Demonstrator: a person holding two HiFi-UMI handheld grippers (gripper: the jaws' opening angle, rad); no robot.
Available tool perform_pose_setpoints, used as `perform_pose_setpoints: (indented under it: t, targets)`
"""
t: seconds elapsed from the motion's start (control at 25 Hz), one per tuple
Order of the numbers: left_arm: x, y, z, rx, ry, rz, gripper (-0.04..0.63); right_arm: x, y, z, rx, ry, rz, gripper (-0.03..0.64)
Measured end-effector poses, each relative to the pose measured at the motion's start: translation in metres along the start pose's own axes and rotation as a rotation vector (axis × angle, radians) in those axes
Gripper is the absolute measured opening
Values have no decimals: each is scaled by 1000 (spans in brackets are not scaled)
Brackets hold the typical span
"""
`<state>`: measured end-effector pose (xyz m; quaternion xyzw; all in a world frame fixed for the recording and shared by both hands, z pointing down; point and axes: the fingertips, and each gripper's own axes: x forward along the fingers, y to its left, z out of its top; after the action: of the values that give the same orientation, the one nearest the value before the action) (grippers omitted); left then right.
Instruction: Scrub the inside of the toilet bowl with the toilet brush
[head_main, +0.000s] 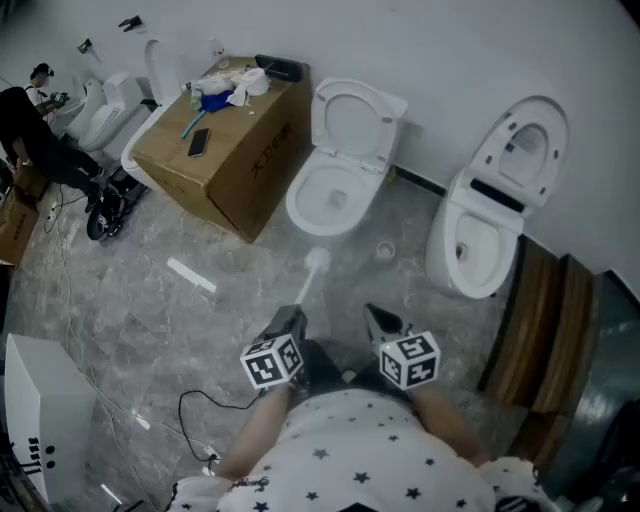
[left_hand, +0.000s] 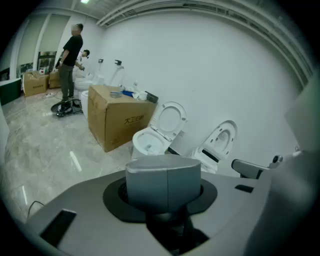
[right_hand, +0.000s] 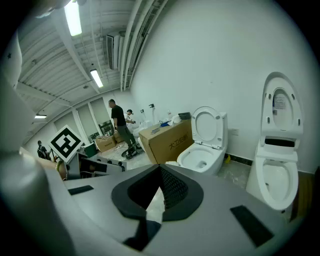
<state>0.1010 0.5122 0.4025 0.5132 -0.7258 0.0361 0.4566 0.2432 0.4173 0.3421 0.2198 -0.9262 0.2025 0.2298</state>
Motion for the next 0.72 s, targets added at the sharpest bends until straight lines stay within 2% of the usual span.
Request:
perform_pose_setpoints:
  t: [0.24, 0.52, 0.72]
  targets:
    - [-15, 2, 5, 45, -33, 12, 156, -9, 13, -4, -31, -30, 23, 6]
    - [-17, -18, 2, 77, -36, -43, 156, -21, 15, -6, -17, -45, 6, 6]
    - [-21, -21, 7, 77, -43, -42, 156, -27, 14, -6, -5, -52, 6, 6]
